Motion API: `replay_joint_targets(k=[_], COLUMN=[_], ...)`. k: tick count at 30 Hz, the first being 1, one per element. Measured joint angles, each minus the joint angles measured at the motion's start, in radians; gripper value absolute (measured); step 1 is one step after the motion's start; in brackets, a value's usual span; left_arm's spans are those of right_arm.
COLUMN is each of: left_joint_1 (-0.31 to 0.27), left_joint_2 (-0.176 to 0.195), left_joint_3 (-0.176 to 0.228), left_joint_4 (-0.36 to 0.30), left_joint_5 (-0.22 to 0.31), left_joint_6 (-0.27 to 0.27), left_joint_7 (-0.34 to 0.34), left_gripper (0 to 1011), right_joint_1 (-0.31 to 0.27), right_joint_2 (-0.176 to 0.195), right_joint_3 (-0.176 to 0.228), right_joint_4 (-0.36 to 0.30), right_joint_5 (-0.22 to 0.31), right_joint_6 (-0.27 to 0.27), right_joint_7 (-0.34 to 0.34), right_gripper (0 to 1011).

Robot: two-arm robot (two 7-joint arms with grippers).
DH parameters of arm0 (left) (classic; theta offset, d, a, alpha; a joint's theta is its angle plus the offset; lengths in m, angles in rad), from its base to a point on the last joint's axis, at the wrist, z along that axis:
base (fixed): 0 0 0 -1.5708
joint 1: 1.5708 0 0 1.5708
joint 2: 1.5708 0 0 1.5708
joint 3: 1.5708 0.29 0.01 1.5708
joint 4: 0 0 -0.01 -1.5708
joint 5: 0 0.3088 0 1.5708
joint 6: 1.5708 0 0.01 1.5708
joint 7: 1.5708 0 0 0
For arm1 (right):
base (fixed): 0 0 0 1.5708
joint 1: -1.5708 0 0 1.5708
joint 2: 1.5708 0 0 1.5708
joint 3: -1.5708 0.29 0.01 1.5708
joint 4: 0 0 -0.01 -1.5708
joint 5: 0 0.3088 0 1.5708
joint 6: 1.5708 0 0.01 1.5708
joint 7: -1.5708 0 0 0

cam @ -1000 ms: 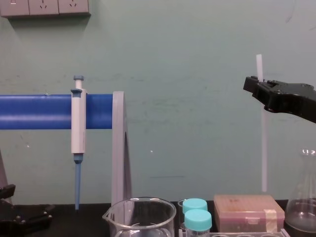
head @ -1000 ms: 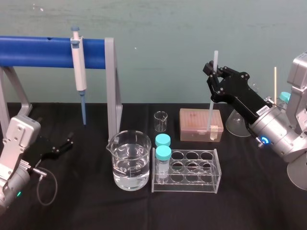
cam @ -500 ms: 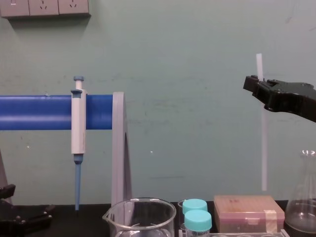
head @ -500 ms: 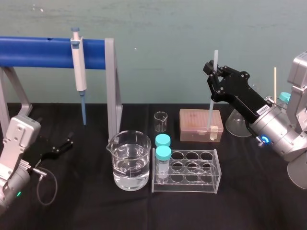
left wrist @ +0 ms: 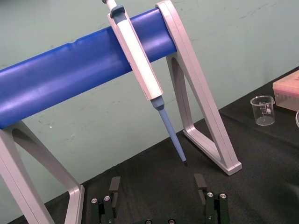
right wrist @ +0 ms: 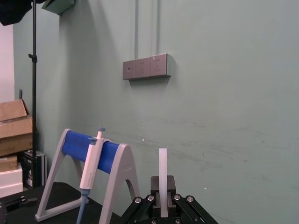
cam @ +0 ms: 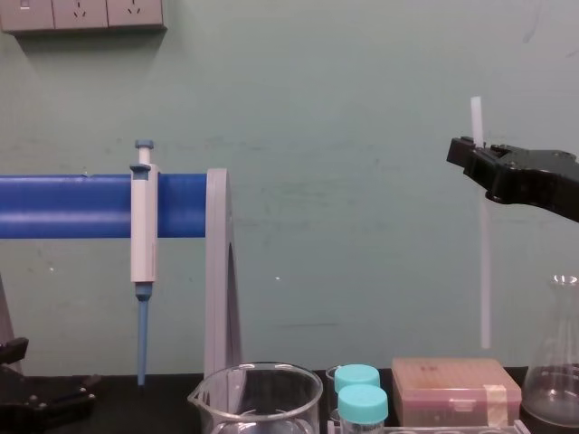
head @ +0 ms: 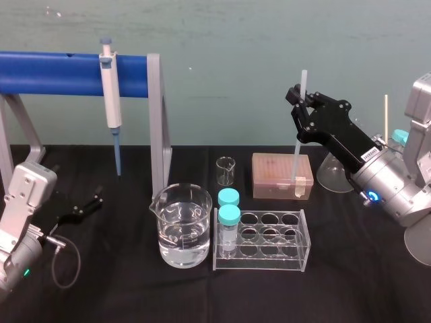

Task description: Pick up the stirring rod with one hand, then place it down.

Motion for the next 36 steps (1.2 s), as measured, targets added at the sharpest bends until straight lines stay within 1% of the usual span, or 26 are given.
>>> replay_joint_targets(k=[19,23,24,29,31,36], left_joint_1=[0.0,0.0,0.0,0.0,0.0,0.0], left_joint_2=[0.0,0.0,0.0,0.0,0.0,0.0], left_joint_3=[0.0,0.0,0.0,0.0,0.0,0.0], left_joint_4=[0.0,0.0,0.0,0.0,0.0,0.0], left_joint_5=[0.0,0.0,0.0,0.0,0.0,0.0], left_joint_6=[0.0,0.0,0.0,0.0,0.0,0.0], left_joint_7=[0.0,0.0,0.0,0.0,0.0,0.0], left_gripper=[1000,1000,1000,1000,1000,1000], right_joint_1=[-0.006,-0.006,-0.006,0.001,0.007,0.018], right_joint_2=[0.001,0.006,0.01,0.019,0.02,0.02], right_joint_3=[-0.001,-0.01,-0.016,-0.038,-0.048,-0.066], right_joint_4=[-0.002,0.002,0.007,0.036,0.054,0.093], right_joint_5=[0.005,0.043,0.062,0.105,0.115,0.121], right_joint_6=[0.002,0.018,0.019,0.009,-0.001,-0.016], right_joint_7=[0.005,0.049,0.075,0.148,0.168,0.177], right_gripper=[70,70,70,70,70,71])
